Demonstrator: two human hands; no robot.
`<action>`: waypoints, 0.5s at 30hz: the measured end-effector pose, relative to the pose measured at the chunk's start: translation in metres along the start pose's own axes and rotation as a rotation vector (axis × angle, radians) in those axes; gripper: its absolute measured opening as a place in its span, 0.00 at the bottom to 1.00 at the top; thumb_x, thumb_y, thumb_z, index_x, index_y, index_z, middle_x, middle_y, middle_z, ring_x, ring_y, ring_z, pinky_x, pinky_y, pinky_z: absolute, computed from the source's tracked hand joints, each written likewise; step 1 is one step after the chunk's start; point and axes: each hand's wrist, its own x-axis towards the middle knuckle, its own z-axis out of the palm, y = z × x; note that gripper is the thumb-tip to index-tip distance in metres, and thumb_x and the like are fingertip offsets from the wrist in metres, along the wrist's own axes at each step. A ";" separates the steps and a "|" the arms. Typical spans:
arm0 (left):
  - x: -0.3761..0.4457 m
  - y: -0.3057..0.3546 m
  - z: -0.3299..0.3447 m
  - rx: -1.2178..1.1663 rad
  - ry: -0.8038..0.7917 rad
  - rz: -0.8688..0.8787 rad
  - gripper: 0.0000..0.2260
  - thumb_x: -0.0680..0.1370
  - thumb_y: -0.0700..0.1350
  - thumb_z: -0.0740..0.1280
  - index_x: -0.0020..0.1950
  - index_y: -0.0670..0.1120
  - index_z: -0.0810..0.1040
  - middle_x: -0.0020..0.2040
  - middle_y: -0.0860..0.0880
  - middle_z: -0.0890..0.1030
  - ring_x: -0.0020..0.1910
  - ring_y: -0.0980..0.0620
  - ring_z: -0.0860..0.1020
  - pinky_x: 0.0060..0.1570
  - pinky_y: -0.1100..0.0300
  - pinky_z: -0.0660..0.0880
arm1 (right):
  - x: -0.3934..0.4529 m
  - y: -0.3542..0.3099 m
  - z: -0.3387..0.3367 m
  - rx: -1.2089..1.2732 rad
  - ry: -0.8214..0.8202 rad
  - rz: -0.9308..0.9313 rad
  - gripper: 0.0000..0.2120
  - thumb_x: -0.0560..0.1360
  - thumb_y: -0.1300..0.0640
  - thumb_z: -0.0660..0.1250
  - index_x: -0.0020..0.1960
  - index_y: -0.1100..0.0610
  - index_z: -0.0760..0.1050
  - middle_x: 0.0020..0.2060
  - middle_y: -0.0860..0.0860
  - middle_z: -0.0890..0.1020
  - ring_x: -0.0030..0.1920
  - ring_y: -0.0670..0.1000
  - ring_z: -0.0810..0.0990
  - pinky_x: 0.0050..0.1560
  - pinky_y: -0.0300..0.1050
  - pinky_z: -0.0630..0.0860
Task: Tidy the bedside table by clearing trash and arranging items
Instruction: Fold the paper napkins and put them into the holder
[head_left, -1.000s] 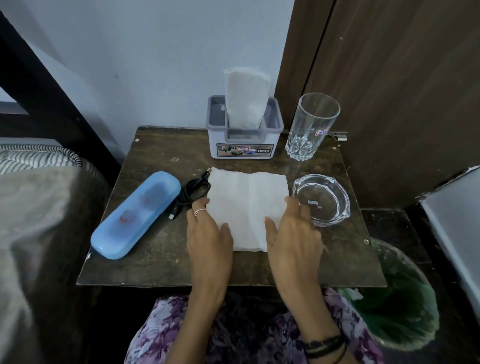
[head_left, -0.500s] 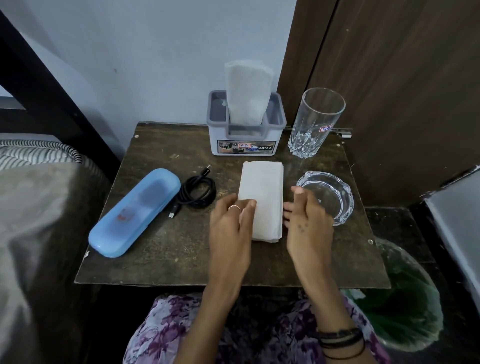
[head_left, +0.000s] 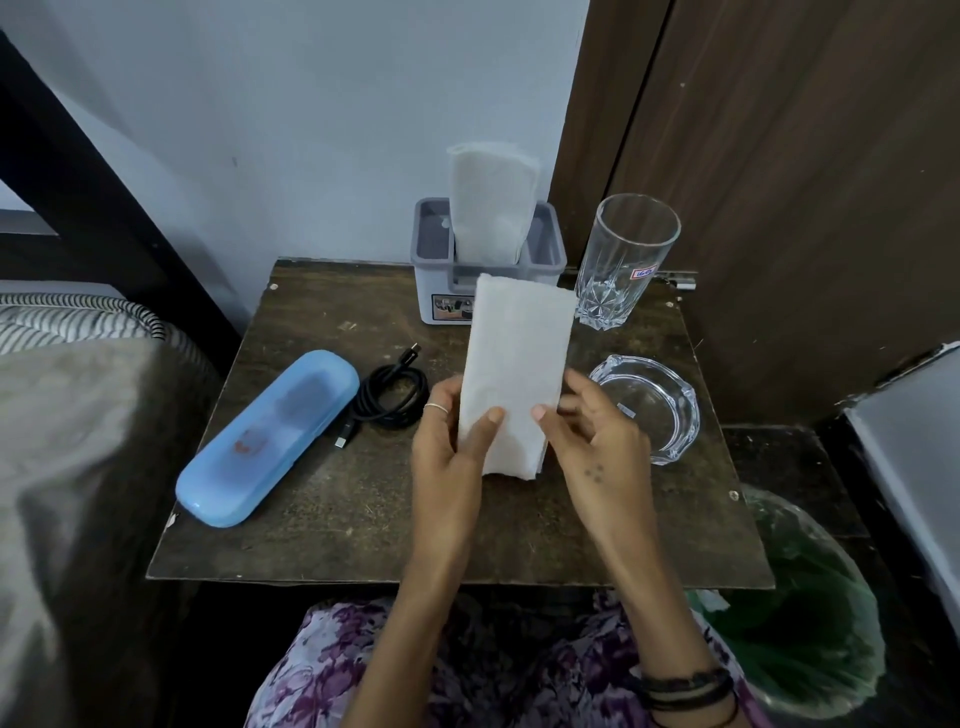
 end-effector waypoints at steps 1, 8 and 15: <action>0.000 -0.002 -0.002 0.154 -0.005 0.070 0.08 0.78 0.40 0.63 0.54 0.51 0.73 0.49 0.54 0.80 0.47 0.59 0.79 0.43 0.64 0.77 | 0.001 0.002 0.000 -0.019 0.003 -0.018 0.17 0.75 0.59 0.67 0.63 0.53 0.74 0.45 0.45 0.83 0.44 0.38 0.80 0.43 0.24 0.73; 0.006 -0.017 -0.017 0.842 -0.048 0.252 0.03 0.78 0.39 0.61 0.47 0.41 0.73 0.46 0.52 0.70 0.46 0.49 0.70 0.42 0.59 0.65 | 0.004 0.009 0.001 -0.174 -0.083 0.002 0.07 0.74 0.61 0.68 0.51 0.61 0.75 0.41 0.51 0.81 0.43 0.49 0.79 0.42 0.40 0.76; 0.031 0.019 -0.010 0.778 -0.053 0.309 0.07 0.75 0.42 0.68 0.37 0.46 0.74 0.35 0.55 0.75 0.35 0.58 0.74 0.34 0.68 0.69 | 0.028 -0.022 -0.009 -0.076 -0.004 -0.091 0.14 0.74 0.64 0.67 0.59 0.55 0.75 0.44 0.48 0.82 0.47 0.51 0.82 0.51 0.49 0.79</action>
